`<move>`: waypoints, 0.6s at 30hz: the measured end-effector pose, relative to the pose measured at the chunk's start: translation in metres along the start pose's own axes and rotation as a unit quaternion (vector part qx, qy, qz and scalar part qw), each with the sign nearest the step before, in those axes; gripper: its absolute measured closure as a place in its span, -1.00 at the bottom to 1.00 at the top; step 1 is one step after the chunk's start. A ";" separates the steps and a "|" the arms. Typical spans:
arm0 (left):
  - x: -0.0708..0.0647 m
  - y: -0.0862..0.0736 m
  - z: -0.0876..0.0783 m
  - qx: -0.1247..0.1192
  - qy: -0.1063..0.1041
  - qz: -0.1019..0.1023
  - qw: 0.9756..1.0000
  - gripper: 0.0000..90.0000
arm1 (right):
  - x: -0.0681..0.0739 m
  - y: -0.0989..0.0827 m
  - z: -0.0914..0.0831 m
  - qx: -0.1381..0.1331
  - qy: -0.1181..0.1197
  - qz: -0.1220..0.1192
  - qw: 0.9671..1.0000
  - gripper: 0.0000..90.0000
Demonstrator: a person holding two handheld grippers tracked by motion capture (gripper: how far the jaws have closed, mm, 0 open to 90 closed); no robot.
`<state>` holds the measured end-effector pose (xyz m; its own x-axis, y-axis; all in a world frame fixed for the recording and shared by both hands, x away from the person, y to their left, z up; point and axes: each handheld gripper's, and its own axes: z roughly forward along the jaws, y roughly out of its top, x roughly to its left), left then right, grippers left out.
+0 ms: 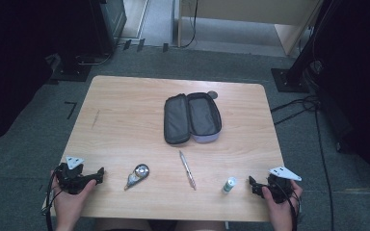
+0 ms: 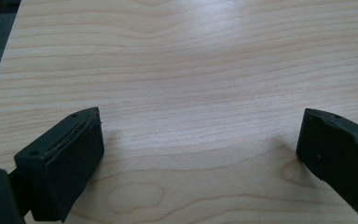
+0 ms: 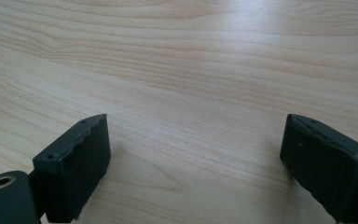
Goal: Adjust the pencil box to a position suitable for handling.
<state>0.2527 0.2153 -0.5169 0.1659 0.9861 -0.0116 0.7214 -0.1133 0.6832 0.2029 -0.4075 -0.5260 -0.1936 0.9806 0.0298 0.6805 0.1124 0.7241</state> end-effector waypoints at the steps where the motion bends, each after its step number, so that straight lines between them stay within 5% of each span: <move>1: 0.001 0.000 -0.001 0.001 0.000 -0.002 1.000 -0.97 | 0.000 0.000 0.000 0.000 0.000 0.000 1.000 -0.83; 6: 0.001 0.003 -0.006 -0.003 -0.016 -0.016 1.000 -0.97 | 0.000 0.000 0.000 0.000 0.000 0.000 1.000 -0.83; 18: -0.014 0.037 -0.013 -0.029 -0.023 0.008 0.999 -0.97 | 0.000 0.000 0.000 0.000 0.000 0.000 1.000 -0.83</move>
<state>0.2683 0.1987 -0.4814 0.2089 0.9773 -0.0340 0.6788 -0.1199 0.7245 0.2029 -0.4075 -0.5260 -0.1938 0.9806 0.0297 0.6805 0.1125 0.7241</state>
